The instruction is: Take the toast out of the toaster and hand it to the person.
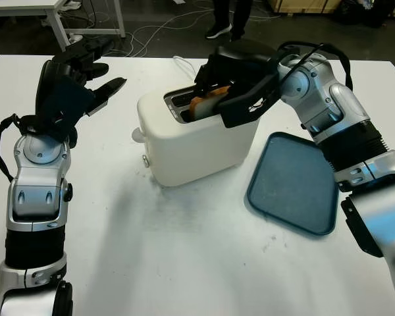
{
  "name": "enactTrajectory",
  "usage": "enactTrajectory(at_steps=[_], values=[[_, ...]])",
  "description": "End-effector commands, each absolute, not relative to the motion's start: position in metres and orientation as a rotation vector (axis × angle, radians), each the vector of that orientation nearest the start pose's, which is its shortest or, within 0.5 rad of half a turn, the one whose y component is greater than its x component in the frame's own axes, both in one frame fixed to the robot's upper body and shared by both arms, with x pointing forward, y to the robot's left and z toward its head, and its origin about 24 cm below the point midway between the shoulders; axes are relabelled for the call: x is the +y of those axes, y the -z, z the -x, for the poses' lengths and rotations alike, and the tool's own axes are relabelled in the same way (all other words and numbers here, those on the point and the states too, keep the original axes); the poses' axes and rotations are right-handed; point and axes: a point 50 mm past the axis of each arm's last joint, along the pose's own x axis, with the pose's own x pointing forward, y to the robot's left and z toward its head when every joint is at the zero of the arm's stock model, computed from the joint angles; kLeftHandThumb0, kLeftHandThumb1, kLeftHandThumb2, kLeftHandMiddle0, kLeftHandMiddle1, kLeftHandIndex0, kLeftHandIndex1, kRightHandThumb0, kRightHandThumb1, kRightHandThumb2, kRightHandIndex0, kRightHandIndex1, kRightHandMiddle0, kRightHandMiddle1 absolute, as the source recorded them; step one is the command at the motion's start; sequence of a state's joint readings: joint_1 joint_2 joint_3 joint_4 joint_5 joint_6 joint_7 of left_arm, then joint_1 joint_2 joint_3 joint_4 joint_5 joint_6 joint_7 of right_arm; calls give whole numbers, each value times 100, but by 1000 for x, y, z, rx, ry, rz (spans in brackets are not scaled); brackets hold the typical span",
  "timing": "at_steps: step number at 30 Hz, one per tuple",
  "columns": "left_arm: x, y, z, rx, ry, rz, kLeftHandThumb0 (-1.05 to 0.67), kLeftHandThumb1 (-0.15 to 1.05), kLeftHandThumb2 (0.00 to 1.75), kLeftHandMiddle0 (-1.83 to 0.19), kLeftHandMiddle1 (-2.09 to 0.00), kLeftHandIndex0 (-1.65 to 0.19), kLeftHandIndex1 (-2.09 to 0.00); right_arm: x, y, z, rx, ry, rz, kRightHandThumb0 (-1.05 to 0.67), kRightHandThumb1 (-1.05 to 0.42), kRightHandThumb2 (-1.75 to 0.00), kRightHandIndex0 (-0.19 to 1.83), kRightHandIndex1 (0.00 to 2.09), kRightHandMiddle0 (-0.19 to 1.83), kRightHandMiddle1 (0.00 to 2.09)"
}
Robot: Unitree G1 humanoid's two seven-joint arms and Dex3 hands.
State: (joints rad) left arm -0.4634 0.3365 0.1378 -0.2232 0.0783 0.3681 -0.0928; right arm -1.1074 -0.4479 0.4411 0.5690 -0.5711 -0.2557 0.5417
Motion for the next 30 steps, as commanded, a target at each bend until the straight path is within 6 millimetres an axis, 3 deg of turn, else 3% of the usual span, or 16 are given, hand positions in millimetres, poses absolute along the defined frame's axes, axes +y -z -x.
enactTrajectory(at_steps=[1, 5, 7, 8, 9, 11, 13, 15, 21, 30], values=[[203, -205, -306, -327, -62, -372, -32, 92, 7, -25, -72, -56, 0, -83, -207, -380, -340, -794, 1505, -41, -73, 0, 98, 124, 116, 41], [202, -205, -306, -326, -60, -362, -31, 92, 7, -24, -72, -55, 0, -84, -196, -380, -369, -817, 1516, -54, -79, 0, 101, 134, 98, 87], [202, -205, -306, -324, -59, -363, -31, 92, 7, -24, -72, -55, 0, -85, -192, -379, -418, -806, 1526, -61, -84, -1, 105, 146, 96, 105], [202, -205, -306, -324, -59, -365, -31, 92, 8, -24, -72, -55, 0, -86, -190, -379, -442, -797, 1527, -62, -87, -1, 105, 157, 92, 125], [203, -205, -306, -323, -59, -365, -31, 92, 8, -23, -72, -55, 0, -86, -190, -379, -462, -787, 1524, -61, -90, -6, 106, 167, 87, 149], [203, -205, -306, -324, -59, -366, -31, 92, 8, -23, -72, -55, 0, -87, -191, -379, -502, -764, 1511, -59, -91, -21, 111, 173, 86, 168], [202, -205, -306, -323, -60, -368, -32, 92, 8, -24, -72, -55, 0, -87, -194, -380, -538, -743, 1506, -57, -92, -36, 113, 174, 87, 173], [202, -205, -306, -324, -61, -370, -31, 92, 8, -24, -73, -55, 0, -88, -199, -380, -570, -726, 1486, -55, -92, -39, 113, 174, 85, 174], [203, -205, -306, -321, -61, -375, -32, 92, 8, -24, -72, -55, 0, -90, -213, -382, -613, -656, 1416, -48, -92, -39, 114, 175, 85, 175], [202, -205, -307, -319, -63, -372, -31, 92, 8, -25, -73, -55, 0, -99, -265, -389, -666, -494, 1341, -45, -92, -33, 109, 175, 83, 175]])
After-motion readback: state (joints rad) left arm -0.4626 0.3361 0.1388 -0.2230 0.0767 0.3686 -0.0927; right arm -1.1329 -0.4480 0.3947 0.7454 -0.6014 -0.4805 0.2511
